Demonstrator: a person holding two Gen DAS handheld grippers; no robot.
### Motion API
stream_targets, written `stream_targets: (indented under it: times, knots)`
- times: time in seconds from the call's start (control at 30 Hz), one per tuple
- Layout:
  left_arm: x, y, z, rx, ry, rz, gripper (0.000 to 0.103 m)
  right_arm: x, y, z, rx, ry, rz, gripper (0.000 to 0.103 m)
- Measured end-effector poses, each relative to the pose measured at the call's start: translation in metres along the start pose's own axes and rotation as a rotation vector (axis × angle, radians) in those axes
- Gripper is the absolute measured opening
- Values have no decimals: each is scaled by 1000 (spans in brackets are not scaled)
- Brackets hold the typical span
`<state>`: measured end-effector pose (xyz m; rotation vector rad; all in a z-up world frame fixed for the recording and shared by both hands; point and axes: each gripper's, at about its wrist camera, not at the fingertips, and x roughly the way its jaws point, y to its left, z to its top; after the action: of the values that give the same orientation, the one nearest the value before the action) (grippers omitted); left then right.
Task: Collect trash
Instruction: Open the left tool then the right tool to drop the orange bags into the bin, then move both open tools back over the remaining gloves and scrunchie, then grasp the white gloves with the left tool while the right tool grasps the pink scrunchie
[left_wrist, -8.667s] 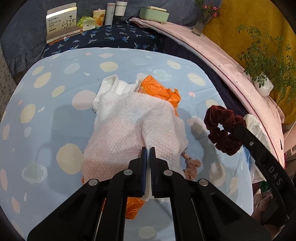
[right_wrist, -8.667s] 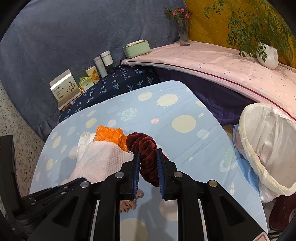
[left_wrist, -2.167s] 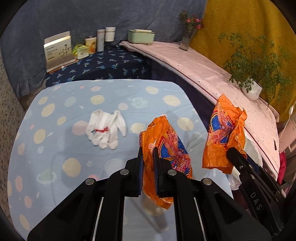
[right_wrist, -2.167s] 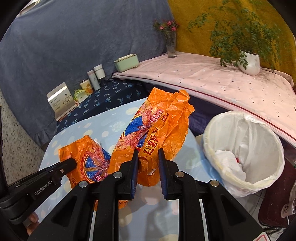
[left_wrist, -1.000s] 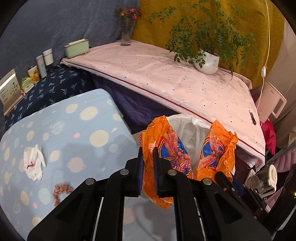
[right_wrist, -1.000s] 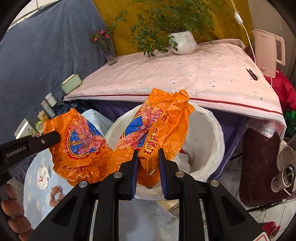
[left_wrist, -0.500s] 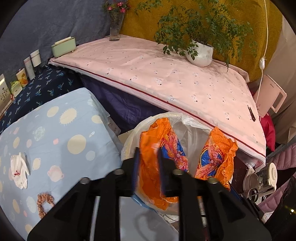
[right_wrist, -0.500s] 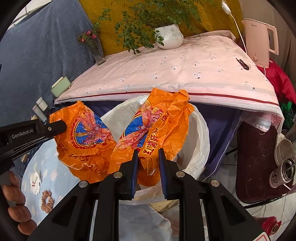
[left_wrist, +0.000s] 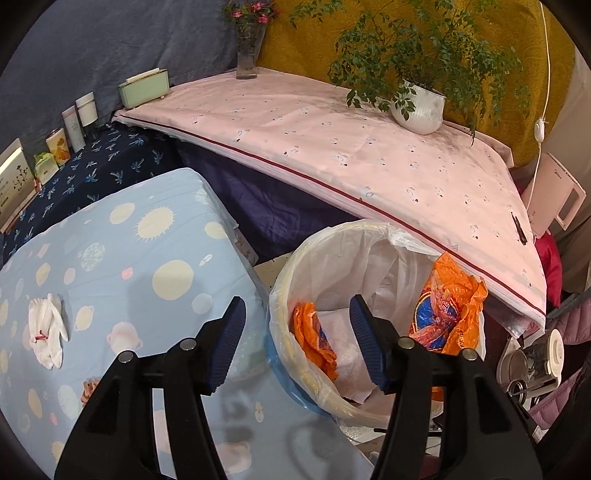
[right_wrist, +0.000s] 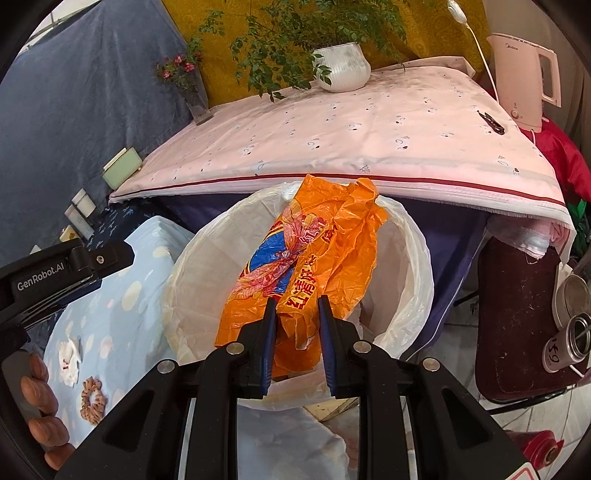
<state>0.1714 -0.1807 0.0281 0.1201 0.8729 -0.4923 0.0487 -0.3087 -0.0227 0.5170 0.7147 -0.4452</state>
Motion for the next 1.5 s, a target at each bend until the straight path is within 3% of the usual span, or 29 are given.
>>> stream_targets:
  times: [0.2,0.33,0.47,1.03,1.5]
  knots:
    - [2,8,-5,-8,8,14,58,4,5,1,-10,3,2,25]
    - [4,16,-10,-19,15,34,63,4,9,1,-12,-11,-13,47]
    - [3,27,-15,-42,22,51,68,1,17,1,-25,-24,-14,54]
    - [-28,97,-43,-154,19,121,69,-20,86,-17,-145,-20,50,61]
    - [-59,184,-77,-282,16,217,69,-26,169,-55,-308,36,132,64]
